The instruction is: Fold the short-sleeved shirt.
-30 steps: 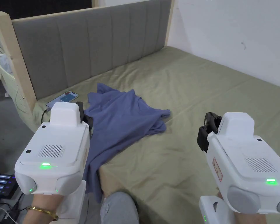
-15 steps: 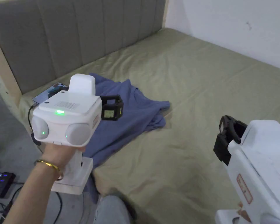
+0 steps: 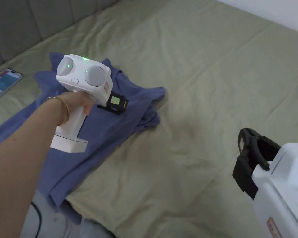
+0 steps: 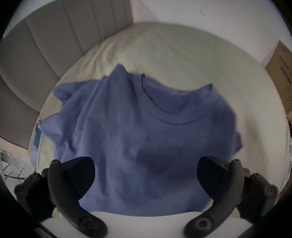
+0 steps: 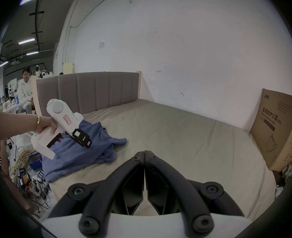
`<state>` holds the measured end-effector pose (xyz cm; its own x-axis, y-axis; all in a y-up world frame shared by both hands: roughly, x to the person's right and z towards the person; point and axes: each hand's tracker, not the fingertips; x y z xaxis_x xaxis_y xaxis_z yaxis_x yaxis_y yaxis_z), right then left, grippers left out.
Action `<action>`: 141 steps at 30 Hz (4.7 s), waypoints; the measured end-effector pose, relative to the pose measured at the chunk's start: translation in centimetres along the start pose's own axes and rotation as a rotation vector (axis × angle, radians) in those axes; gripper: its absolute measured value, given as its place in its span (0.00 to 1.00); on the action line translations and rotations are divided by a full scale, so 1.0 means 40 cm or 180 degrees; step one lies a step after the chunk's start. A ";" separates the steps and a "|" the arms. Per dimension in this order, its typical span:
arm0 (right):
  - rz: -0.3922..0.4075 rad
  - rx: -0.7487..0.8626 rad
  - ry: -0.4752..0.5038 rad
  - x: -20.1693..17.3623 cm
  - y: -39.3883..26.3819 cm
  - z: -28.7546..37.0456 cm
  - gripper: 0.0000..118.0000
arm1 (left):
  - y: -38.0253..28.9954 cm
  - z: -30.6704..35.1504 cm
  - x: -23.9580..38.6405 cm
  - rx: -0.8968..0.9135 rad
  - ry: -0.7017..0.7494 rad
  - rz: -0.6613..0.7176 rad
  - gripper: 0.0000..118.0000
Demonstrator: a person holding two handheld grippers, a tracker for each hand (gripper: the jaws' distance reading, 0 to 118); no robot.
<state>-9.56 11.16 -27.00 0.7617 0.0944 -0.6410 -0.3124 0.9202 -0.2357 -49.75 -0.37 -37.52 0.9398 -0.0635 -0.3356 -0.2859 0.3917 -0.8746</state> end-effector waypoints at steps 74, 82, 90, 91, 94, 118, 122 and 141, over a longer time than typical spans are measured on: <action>-0.0772 0.0877 -0.2066 0.293 -0.117 0.857 0.00 | -0.085 1.020 0.926 0.2070 -0.1841 -0.1286 0.00; -0.0835 0.0731 -0.2061 0.303 -0.146 0.823 0.00 | -0.329 0.600 1.068 0.0928 -0.1320 -0.1796 0.00; -0.0894 0.0576 -0.1997 0.319 -0.180 0.788 0.00 | -0.506 0.373 1.100 0.0308 -0.1086 -0.1852 0.11; -0.0906 0.0565 -0.1992 0.320 -0.184 0.786 0.00 | -0.504 0.361 1.098 0.0327 -0.1049 -0.1836 0.17; -0.0929 0.0550 -0.1985 0.322 -0.187 0.782 0.00 | -0.471 0.376 1.080 0.0457 -0.1132 -0.1655 0.52; -0.0674 0.0658 -0.1666 0.241 -0.161 0.645 0.00 | -0.609 0.690 0.610 0.3339 -0.0320 -0.0488 0.30; -0.0687 0.0607 -0.1674 0.233 -0.170 0.632 0.00 | -0.627 0.662 0.604 0.3077 -0.0632 -0.0457 0.00; -0.0698 0.0419 -0.1585 0.238 -0.187 0.609 0.00 | -0.433 0.561 0.658 0.1696 -0.1095 -0.0256 0.19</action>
<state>13.86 14.43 -13.55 0.9870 0.0339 -0.1572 -0.0671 0.9752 -0.2109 -15.86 11.77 -23.35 0.9861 0.1519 -0.0673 -0.1630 0.8063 -0.5686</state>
